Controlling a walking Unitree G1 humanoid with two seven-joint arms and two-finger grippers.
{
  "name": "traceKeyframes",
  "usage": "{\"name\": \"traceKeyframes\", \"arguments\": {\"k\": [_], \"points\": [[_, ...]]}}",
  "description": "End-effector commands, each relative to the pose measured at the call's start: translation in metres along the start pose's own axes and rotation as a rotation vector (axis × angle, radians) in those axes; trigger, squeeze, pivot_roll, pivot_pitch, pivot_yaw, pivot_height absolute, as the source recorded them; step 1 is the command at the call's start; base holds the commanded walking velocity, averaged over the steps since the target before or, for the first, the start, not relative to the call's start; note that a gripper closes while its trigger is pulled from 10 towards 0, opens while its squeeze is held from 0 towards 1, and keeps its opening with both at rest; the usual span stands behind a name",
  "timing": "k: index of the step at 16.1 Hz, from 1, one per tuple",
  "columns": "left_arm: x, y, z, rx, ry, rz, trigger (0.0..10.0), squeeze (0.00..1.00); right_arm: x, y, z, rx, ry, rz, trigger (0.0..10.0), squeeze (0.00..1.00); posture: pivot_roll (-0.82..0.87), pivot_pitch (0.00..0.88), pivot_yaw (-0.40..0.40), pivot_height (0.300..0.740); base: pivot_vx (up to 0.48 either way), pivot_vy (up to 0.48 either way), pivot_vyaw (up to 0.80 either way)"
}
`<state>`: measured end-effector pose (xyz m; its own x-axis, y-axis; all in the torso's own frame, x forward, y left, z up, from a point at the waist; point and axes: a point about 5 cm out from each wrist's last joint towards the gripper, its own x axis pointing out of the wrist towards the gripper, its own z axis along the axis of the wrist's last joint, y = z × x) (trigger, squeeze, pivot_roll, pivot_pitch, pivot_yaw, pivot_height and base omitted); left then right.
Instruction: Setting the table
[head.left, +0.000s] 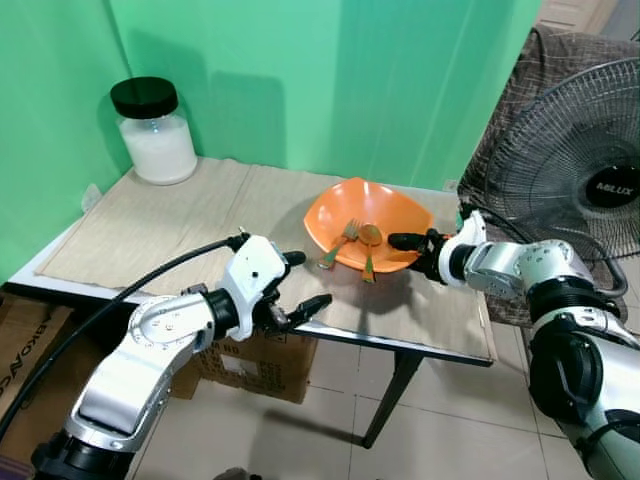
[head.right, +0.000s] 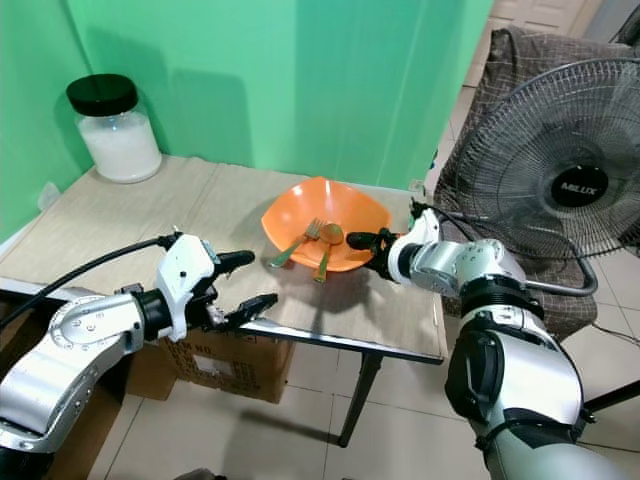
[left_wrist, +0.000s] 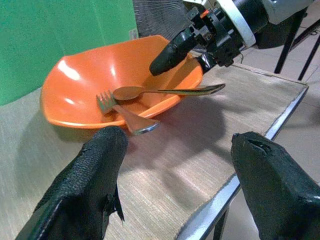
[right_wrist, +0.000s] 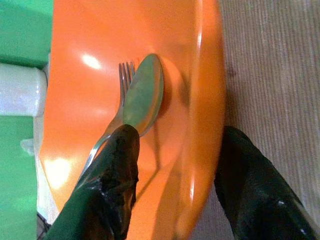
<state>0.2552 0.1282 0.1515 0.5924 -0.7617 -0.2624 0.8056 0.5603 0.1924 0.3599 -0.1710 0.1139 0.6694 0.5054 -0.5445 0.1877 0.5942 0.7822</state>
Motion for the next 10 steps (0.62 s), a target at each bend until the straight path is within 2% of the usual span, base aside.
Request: {"name": "traceKeyframes", "arguments": {"k": [1, 10], "points": [[-0.0011, -0.0005, 0.0036, 0.008, -0.008, 0.006, 10.0, 0.0, 0.0009, 0.005, 0.0026, 0.026, -0.018, 0.015, 0.0, 0.0, -0.16, 0.0, -0.084, 0.74, 0.0, 0.0, 0.0], [-0.0018, 0.003, 0.0047, 0.014, -0.006, 0.023, 10.0, 0.0, 0.0037, 0.008, 0.0058, 0.107, -0.064, 0.029, 0.0, 0.0, -0.16, 0.0, -0.077, 0.74, 0.0, 0.0, 0.0]]}}
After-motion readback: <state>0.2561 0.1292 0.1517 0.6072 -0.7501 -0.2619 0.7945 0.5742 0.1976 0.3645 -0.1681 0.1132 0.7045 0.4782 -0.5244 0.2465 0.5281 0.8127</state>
